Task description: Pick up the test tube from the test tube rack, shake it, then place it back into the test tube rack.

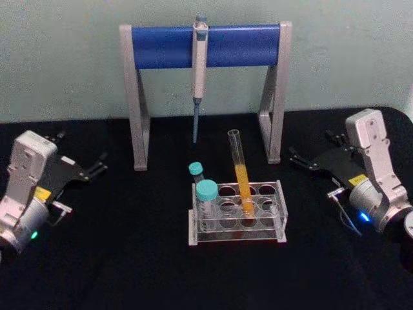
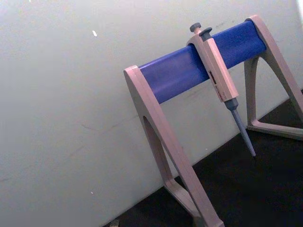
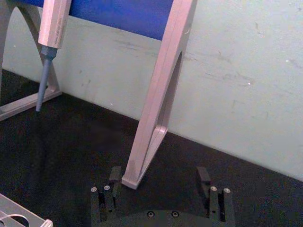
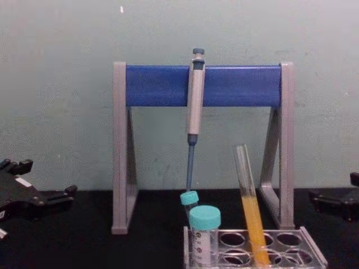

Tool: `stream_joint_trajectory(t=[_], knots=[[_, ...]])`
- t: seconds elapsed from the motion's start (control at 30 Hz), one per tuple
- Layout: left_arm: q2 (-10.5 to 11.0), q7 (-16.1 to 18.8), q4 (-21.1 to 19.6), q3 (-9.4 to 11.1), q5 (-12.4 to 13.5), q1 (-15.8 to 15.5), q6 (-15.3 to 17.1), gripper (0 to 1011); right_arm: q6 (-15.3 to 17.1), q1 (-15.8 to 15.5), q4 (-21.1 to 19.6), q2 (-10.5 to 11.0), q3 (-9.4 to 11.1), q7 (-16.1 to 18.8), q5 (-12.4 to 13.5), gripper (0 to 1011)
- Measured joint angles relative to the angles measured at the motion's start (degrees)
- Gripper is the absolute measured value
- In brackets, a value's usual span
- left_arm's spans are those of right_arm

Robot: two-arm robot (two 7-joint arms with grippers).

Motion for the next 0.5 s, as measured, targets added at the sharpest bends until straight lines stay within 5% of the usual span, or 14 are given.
stream_joint_trajectory(t=[0.5], knots=[[0.0,0.0,0.0,0.0,0.0,0.0,0.0,1001,0.0,0.0,0.0,0.0,0.0,0.0,0.0,1000]])
